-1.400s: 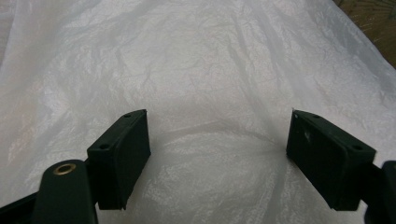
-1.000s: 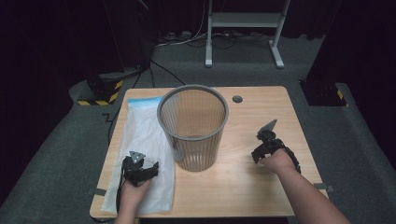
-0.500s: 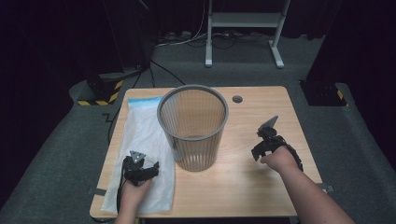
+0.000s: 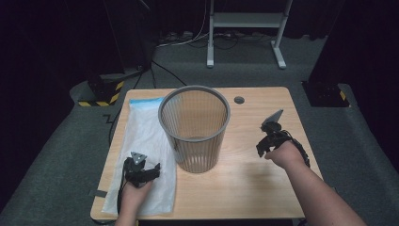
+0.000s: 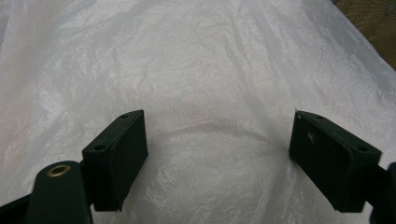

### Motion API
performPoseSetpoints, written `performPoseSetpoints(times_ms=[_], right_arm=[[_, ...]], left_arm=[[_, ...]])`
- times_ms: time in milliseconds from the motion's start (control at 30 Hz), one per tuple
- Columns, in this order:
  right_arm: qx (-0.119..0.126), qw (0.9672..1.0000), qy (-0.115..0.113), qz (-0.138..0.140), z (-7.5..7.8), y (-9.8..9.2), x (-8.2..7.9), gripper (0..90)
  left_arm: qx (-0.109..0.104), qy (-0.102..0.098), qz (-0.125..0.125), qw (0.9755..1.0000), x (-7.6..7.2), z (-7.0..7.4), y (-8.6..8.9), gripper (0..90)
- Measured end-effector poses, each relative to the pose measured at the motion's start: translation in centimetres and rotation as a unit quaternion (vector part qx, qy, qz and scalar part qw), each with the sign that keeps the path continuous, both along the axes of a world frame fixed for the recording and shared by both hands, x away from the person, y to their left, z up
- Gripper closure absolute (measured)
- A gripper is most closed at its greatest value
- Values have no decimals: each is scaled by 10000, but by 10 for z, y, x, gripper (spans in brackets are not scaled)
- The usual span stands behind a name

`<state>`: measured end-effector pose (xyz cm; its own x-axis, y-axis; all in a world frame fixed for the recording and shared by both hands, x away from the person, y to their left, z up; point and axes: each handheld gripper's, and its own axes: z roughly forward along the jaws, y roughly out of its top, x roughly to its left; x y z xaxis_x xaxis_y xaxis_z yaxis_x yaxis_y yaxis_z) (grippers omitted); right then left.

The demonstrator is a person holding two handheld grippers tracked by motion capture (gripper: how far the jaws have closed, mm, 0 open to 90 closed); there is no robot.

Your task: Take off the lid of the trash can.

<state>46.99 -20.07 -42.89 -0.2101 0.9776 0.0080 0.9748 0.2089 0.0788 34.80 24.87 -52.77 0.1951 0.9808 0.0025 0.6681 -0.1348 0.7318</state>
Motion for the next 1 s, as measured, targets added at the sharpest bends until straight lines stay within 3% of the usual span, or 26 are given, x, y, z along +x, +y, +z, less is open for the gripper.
performPoseSetpoints(times_ms=[133, 333, 633, 767, 900, 1000], right_arm=[[93, 9999, 91, 99, 11, 8, 1, 385], [35, 9999, 92, -39, 31, 13, 3, 438], [-12, 10000, 77, 3, 63, 20, 0, 470], [5, 9999, -155, 73, 85, 26, 2, 461], [-55, 9997, -198, 129, 100, 37, 3, 466], [59, 9998, -177, 51, 106, 44, 6, 481]], left_arm=[[-3, -6, -4, 10000, 0, 0, 0, 193], [-13, 3, -26, 10000, 0, 0, 0, 192], [0, -17, -30, 10000, -3, 0, 1, 193], [6, 7, -52, 10000, -2, 0, 0, 193], [-5, -9, -59, 10000, -1, 0, 0, 192], [-8, -7, -60, 10000, 0, 0, 0, 192]])
